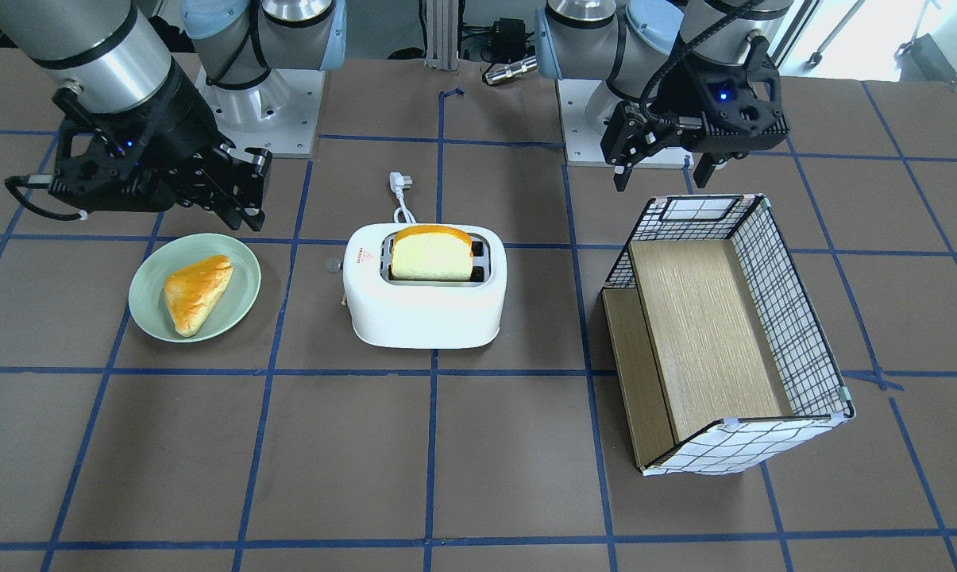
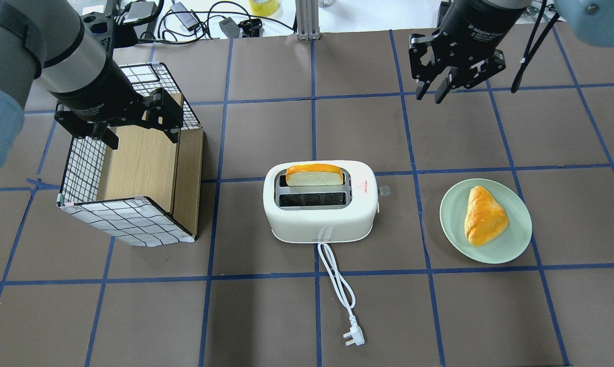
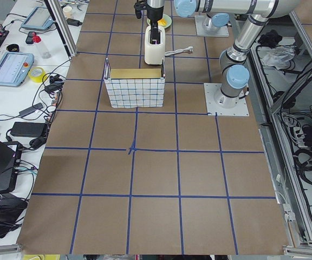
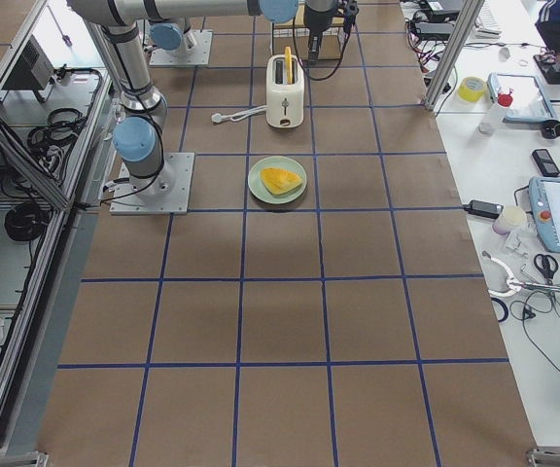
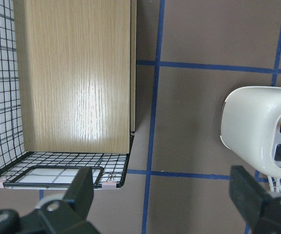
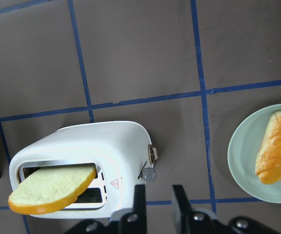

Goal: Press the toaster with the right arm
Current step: 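Move the right gripper down toward the toaster's side lever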

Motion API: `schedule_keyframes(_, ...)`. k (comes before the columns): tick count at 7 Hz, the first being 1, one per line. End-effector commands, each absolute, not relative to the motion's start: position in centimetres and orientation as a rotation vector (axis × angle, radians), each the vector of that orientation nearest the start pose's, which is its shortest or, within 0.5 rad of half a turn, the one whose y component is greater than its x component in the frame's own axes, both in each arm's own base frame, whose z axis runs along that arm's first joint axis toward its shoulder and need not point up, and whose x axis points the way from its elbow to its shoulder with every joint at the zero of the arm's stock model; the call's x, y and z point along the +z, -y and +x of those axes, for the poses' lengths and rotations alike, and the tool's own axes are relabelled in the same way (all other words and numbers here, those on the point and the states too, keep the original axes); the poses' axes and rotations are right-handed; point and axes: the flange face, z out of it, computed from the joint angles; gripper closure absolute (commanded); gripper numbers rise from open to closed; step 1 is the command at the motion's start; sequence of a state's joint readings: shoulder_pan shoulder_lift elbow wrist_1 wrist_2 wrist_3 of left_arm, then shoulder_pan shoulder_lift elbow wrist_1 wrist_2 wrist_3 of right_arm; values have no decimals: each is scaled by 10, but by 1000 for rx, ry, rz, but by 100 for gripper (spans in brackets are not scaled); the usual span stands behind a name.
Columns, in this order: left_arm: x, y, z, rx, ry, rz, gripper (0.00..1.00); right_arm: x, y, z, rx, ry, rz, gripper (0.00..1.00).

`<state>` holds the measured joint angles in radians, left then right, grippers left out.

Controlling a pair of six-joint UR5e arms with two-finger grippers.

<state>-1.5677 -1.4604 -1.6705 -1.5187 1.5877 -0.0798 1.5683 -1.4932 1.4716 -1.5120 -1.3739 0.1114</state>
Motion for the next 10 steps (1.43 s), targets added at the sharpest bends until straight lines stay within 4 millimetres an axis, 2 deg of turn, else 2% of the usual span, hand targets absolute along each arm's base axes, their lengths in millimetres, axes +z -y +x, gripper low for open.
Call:
schedule_keyframes(1, 496, 451, -130, -99, -3123, -130, 0, 443, 518, 153, 139, -2828, 95, 100)
schedule_keyframes(2, 496, 451, -130, -99, -3123, -130, 0, 413, 515, 142, 163, -2781, 46, 100)
schedule_keyframes(3, 496, 451, -130, -99, -3123, -130, 0, 378, 509, 122, 189, -2692, -16, 100)
schedule_keyframes(4, 496, 451, -130, -99, -3123, -130, 0, 356, 502, 112, 209, -2586, 14, 100)
schedule_keyframes(6, 496, 451, -130, -99, -3121, -130, 0, 317, 490, 112, 167, -2547, -15, 100)
schedule_keyframes(7, 496, 451, -130, -99, -3123, -130, 0, 301, 483, 111, 145, -2499, -32, 100)
schedule_keyframes(10, 496, 451, -130, -99, -3123, -130, 0, 286, 475, 111, 119, -2403, -17, 100)
